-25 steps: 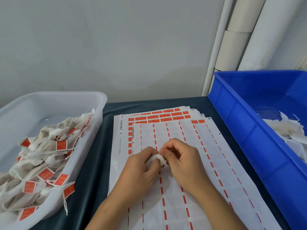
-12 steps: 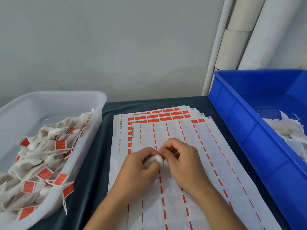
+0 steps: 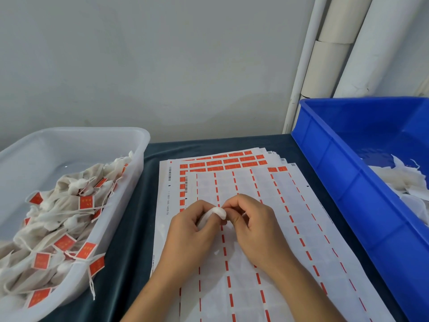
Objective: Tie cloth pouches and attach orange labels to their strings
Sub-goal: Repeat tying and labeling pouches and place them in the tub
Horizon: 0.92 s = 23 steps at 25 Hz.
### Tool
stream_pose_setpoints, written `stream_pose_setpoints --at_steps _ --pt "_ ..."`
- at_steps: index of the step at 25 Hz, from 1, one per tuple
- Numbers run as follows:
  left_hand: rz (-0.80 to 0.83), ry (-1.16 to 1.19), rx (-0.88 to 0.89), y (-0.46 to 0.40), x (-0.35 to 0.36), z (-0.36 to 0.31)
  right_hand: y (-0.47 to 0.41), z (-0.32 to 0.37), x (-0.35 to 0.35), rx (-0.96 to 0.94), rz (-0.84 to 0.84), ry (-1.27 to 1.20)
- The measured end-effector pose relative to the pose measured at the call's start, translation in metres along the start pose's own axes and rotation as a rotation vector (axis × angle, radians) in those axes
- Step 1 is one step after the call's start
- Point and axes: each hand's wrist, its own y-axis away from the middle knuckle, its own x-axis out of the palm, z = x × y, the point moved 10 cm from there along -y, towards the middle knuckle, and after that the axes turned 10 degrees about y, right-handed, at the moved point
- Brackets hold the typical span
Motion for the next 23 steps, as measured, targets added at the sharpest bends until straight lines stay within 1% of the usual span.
stream_pose_setpoints --at_steps 4,7,10,12,14,17,20,23 --pt "-0.063 0.070 -0.027 -0.002 -0.007 0.002 0.001 0.005 0.002 -0.049 -0.001 0.052" --pt "-0.067 0.115 -0.056 -0.002 -0.008 0.004 0.001 0.007 0.006 -0.084 0.010 0.108" --pt "-0.060 0.095 -0.079 -0.002 -0.007 0.006 0.001 0.006 0.007 -0.084 0.009 0.130" --pt "-0.065 0.073 -0.080 -0.002 -0.007 0.006 0.002 0.005 0.004 -0.070 -0.007 0.126" --pt "-0.064 0.071 -0.070 -0.002 -0.008 0.006 0.002 0.008 0.000 -0.070 -0.030 0.058" --pt "-0.022 0.071 -0.060 -0.002 -0.004 0.006 0.003 0.014 -0.006 -0.081 -0.043 -0.033" --pt "0.029 0.063 -0.058 -0.003 0.000 0.005 0.003 0.011 -0.011 -0.067 -0.075 -0.015" --pt "0.068 0.130 -0.075 -0.003 0.002 0.004 0.001 0.010 -0.014 -0.051 -0.097 -0.049"
